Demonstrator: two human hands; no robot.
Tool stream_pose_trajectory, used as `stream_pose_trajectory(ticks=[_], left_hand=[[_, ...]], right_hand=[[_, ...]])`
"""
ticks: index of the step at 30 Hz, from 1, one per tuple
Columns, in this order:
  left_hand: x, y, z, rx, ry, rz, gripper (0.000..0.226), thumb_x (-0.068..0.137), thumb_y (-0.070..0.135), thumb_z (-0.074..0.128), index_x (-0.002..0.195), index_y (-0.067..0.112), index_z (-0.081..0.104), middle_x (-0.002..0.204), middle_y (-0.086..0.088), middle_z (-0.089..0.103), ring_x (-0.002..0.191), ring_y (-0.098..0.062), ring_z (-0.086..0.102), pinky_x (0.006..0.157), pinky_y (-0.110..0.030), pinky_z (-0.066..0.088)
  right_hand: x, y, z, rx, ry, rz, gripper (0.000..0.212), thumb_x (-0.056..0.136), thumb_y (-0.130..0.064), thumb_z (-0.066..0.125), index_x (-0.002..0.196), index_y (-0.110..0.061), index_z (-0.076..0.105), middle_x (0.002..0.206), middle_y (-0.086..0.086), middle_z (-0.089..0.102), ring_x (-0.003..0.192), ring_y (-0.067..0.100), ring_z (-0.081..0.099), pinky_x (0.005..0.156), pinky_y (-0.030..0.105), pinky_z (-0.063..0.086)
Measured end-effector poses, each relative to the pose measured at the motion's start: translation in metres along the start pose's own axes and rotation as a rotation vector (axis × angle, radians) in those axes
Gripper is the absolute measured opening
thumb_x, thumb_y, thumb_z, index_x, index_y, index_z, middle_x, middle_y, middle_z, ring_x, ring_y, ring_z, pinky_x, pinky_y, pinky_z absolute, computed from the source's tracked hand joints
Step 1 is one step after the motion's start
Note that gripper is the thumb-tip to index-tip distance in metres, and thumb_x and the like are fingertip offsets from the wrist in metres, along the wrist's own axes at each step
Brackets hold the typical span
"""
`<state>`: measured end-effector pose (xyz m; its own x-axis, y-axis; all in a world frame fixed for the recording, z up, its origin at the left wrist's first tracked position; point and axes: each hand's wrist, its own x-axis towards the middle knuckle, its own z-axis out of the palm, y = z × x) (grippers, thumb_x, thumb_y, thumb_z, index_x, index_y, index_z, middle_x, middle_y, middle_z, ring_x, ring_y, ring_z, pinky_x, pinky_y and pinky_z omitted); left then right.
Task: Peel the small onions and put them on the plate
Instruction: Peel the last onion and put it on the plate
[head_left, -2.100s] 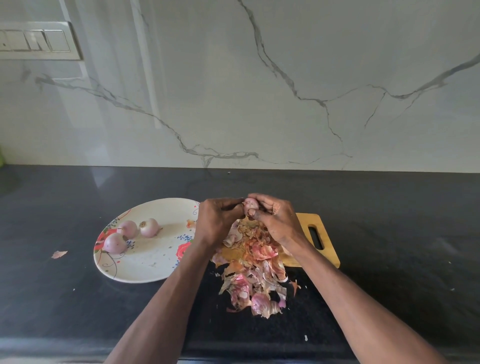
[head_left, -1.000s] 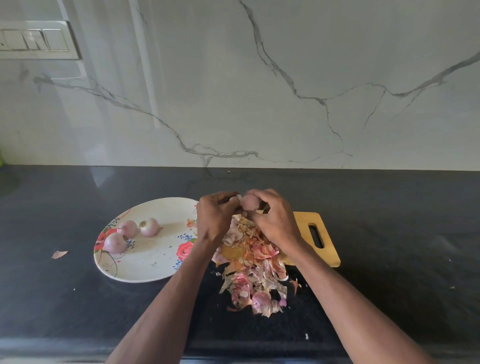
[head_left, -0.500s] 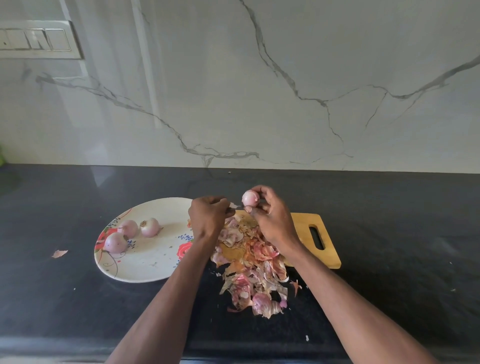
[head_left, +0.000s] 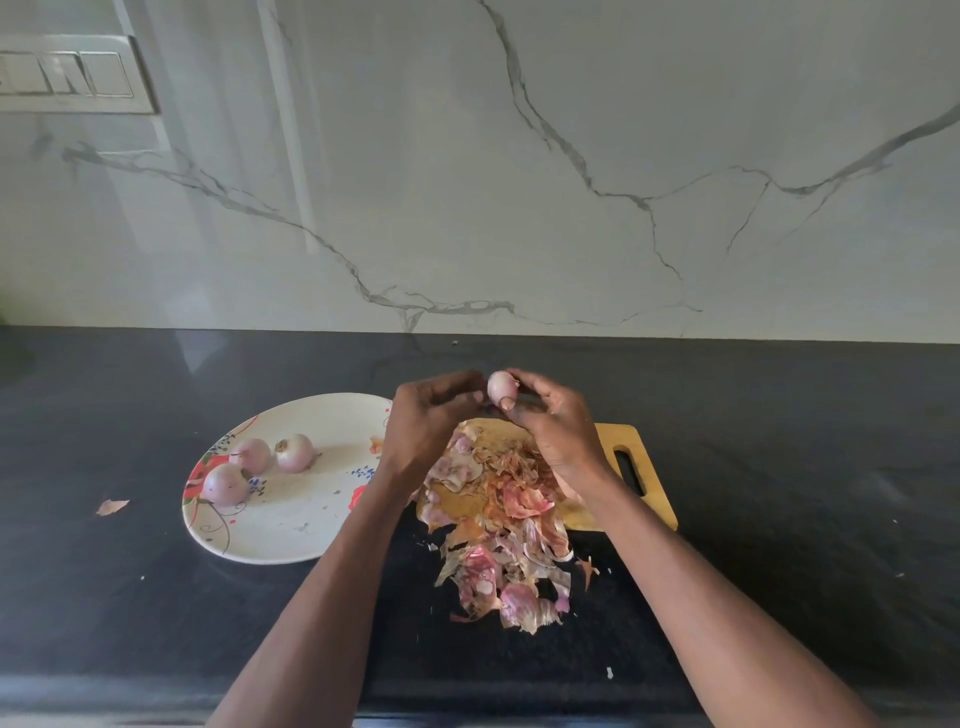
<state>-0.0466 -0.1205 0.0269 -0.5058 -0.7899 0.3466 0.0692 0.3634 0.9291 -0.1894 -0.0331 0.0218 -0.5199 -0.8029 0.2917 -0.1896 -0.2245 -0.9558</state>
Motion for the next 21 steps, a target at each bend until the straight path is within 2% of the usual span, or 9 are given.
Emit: stream_pose_trajectory(ticks=[4, 9, 18, 21], left_hand=[[-0.0026, 0.0006, 0.0010, 0.030, -0.028, 0.084, 0.024, 0.090, 0.014, 0.075, 0.113, 0.011, 0.078, 0.103, 0.000, 0.078, 0.099, -0.017, 0.074, 0.093, -0.043, 0.058], [-0.0042, 0.0009, 0.0002, 0.083, -0.020, 0.110, 0.023, 0.091, 0.007, 0.072, 0.112, 0.012, 0.078, 0.097, 0.002, 0.079, 0.092, -0.011, 0.075, 0.082, -0.025, 0.057], [-0.0058, 0.0031, 0.0010, 0.105, 0.000, 0.127, 0.021, 0.091, 0.006, 0.072, 0.110, 0.013, 0.078, 0.089, 0.002, 0.079, 0.081, -0.010, 0.075, 0.073, -0.019, 0.055], [-0.0070, 0.0028, 0.0015, 0.118, 0.015, 0.145, 0.022, 0.089, 0.007, 0.074, 0.110, 0.013, 0.078, 0.091, 0.005, 0.079, 0.084, -0.007, 0.075, 0.074, -0.018, 0.055]], right_hand=[[0.0003, 0.0021, -0.0015, 0.010, -0.019, 0.011, 0.035, 0.087, -0.009, 0.075, 0.112, -0.033, 0.072, 0.117, -0.004, 0.072, 0.113, 0.012, 0.066, 0.101, 0.040, 0.053], [-0.0009, 0.0025, -0.0013, -0.008, -0.028, 0.004, 0.035, 0.087, -0.008, 0.075, 0.118, -0.023, 0.072, 0.117, -0.001, 0.073, 0.113, 0.013, 0.066, 0.104, 0.041, 0.052], [-0.0028, 0.0007, -0.0020, -0.081, -0.031, -0.014, 0.037, 0.088, -0.009, 0.075, 0.124, -0.016, 0.071, 0.119, 0.000, 0.072, 0.113, 0.012, 0.065, 0.103, 0.038, 0.052], [-0.0037, 0.0008, -0.0024, -0.091, -0.034, -0.016, 0.035, 0.088, -0.010, 0.075, 0.122, -0.017, 0.072, 0.118, -0.001, 0.073, 0.114, 0.012, 0.065, 0.103, 0.039, 0.052]])
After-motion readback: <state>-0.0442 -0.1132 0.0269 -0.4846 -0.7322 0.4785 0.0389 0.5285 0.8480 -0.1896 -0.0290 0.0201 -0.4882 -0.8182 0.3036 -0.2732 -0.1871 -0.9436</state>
